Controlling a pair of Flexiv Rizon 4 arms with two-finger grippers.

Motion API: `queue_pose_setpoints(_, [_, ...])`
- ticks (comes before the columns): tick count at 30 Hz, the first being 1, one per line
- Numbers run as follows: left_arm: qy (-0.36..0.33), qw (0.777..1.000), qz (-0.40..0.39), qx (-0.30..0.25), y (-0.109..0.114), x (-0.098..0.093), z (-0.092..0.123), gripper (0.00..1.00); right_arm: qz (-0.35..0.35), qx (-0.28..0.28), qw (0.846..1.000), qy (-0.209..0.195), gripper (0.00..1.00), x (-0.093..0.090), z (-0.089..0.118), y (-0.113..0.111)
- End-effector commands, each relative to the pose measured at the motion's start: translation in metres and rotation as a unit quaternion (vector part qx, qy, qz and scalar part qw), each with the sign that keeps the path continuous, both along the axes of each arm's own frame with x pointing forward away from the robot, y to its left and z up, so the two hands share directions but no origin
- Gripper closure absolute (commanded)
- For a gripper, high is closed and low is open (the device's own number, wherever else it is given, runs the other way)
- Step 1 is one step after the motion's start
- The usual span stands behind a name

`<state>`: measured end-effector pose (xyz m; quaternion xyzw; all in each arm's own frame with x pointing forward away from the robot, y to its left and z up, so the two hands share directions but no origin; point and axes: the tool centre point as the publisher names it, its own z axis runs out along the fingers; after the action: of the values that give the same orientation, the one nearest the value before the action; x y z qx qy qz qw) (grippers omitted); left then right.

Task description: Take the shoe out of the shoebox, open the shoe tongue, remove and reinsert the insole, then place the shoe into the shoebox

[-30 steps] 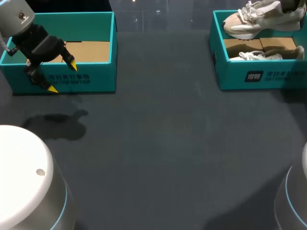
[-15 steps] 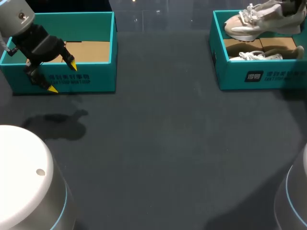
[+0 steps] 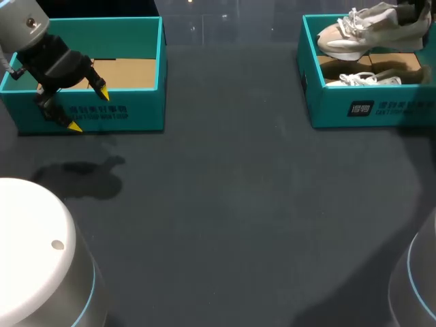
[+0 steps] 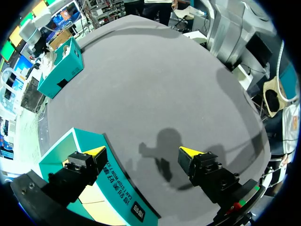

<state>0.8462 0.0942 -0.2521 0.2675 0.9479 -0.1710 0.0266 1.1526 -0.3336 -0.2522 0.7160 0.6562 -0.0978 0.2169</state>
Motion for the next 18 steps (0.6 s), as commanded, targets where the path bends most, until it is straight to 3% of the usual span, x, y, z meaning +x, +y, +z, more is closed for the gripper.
queue_pose_setpoints(1, [-0.001,1.000,0.000,0.001,0.000,-0.001,0.000,0.00,-0.003,0.003,1.000,0.004,1.00,0.004,-0.008,-0.004])
queue_pose_setpoints(18, [-0.001,1.000,0.000,0.001,0.000,-0.001,0.000,0.00,0.002,0.011,1.000,0.017,1.00,0.002,-0.038,-0.009])
